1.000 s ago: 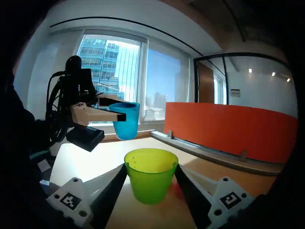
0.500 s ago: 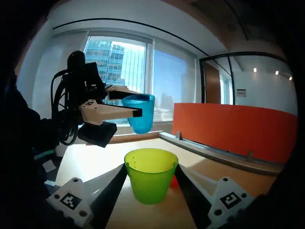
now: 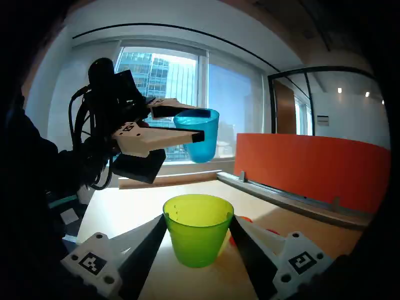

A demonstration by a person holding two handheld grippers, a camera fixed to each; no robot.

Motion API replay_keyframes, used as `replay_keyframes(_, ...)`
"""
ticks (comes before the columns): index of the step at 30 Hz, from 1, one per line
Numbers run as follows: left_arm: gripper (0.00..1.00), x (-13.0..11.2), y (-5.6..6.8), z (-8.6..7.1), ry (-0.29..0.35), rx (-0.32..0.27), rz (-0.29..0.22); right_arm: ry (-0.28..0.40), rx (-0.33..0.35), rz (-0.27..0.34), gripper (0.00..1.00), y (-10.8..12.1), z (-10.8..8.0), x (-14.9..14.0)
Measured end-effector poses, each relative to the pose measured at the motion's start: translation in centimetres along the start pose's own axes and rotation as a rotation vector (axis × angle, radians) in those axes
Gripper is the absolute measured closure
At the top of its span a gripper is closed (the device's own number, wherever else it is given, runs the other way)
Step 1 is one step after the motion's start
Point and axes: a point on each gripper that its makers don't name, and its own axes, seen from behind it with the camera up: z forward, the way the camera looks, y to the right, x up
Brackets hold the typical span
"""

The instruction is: Pour water

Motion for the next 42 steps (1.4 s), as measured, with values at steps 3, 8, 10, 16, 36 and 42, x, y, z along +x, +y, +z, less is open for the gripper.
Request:
replay_keyframes(3,0.11,0.4,-0.2,-0.1,0.005,0.007,0.032,0.0,0.008,0.0,0.1,-0.3,0.2,0.0)
replay_keyframes(8,0.11,1.2,-0.3,-0.3,0.012,0.017,0.085,-0.003,0.018,-0.003,0.1,-0.7,0.4,0.0)
replay_keyframes(10,0.11,1.5,-0.4,-0.3,0.014,0.021,0.108,-0.003,0.021,-0.004,0.1,-0.8,0.6,0.0)
replay_keyframes(16,0.11,2.0,-0.5,-0.3,0.01,0.025,0.168,-0.001,0.03,-0.001,0.1,-1.0,0.8,0.0)
replay_keyframes(36,0.11,2.6,-0.4,0.2,0.002,0.025,0.315,0.011,0.046,-0.001,0.1,-1.3,1.2,0.3)
replay_keyframes(42,0.11,2.8,-0.1,0.3,0.002,0.024,0.361,0.011,0.048,-0.001,0.1,-1.3,1.4,0.2)
